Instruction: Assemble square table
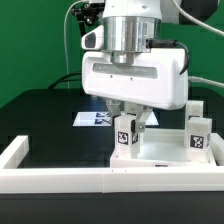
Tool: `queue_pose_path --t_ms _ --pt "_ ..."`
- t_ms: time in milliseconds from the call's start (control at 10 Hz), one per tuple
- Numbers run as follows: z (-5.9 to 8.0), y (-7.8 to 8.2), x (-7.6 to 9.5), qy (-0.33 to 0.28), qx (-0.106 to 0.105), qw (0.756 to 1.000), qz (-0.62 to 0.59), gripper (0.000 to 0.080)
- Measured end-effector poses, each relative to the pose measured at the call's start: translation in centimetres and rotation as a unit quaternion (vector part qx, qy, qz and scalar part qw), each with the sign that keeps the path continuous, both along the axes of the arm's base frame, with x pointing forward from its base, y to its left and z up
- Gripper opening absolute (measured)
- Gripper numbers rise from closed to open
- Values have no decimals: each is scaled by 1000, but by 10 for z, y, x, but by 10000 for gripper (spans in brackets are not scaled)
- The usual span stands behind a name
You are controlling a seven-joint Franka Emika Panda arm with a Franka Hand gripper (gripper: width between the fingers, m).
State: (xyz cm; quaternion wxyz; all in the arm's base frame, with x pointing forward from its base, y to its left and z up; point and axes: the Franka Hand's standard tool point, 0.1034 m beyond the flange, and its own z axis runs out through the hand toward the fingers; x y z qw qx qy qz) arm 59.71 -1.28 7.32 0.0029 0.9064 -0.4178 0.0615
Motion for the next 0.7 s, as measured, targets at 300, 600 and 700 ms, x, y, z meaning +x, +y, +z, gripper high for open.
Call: queue_pose_path --t_ms 300,600,700 --pt "1 1 -2 0 0 1000 9 629" --pt "1 4 -2 0 1 1000 -1 649" --pt "1 3 -2 0 1 1000 -1 649"
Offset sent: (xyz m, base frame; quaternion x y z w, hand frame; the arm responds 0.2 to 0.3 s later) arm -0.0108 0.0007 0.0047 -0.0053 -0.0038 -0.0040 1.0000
